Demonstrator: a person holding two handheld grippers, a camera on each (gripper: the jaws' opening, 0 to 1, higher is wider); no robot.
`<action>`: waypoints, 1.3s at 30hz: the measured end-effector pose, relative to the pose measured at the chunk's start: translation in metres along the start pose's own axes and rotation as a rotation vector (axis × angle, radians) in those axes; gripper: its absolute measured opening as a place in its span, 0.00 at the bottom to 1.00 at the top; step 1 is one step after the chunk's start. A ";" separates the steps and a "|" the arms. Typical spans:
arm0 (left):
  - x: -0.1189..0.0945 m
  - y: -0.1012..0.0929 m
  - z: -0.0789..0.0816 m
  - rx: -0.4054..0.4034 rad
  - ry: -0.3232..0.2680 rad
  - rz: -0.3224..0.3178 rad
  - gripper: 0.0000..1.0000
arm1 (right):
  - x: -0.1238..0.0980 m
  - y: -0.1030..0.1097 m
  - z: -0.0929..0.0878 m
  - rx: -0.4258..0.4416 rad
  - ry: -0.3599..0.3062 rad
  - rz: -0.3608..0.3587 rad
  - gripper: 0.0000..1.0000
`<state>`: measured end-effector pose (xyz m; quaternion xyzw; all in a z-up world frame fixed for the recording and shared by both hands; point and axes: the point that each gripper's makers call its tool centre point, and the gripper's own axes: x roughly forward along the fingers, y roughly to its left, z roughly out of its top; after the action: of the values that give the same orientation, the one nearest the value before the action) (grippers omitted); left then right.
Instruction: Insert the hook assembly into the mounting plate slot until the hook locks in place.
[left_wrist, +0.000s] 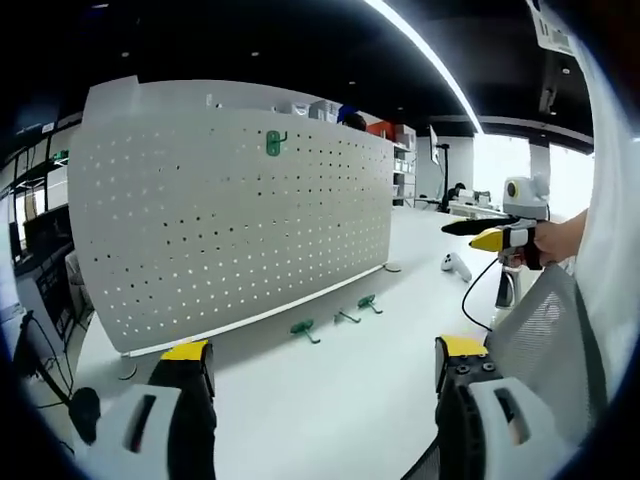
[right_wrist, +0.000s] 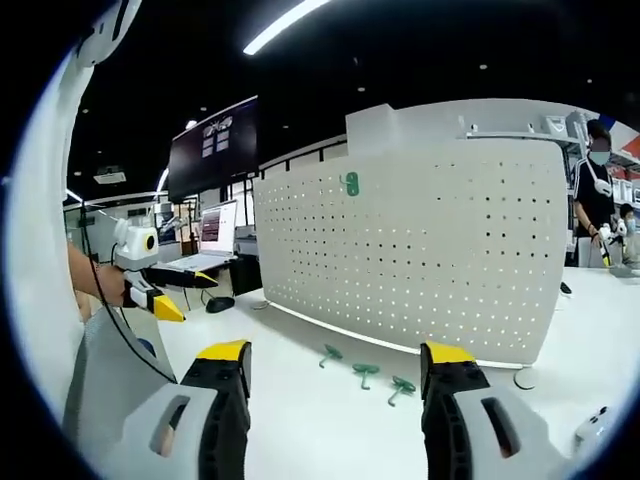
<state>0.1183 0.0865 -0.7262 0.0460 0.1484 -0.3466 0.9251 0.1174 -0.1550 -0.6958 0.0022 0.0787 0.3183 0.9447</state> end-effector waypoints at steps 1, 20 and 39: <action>0.000 -0.001 -0.001 0.001 0.003 -0.002 0.93 | -0.001 0.000 -0.002 0.002 0.008 -0.002 0.67; -0.004 0.001 -0.016 -0.017 0.026 -0.010 0.92 | -0.012 0.001 -0.030 0.044 0.064 -0.026 0.67; 0.020 0.001 -0.014 0.070 0.104 -0.114 0.90 | -0.011 0.001 -0.037 0.060 0.085 -0.030 0.65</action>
<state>0.1292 0.0773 -0.7460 0.0876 0.1865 -0.4007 0.8928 0.1031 -0.1627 -0.7304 0.0158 0.1284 0.3013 0.9447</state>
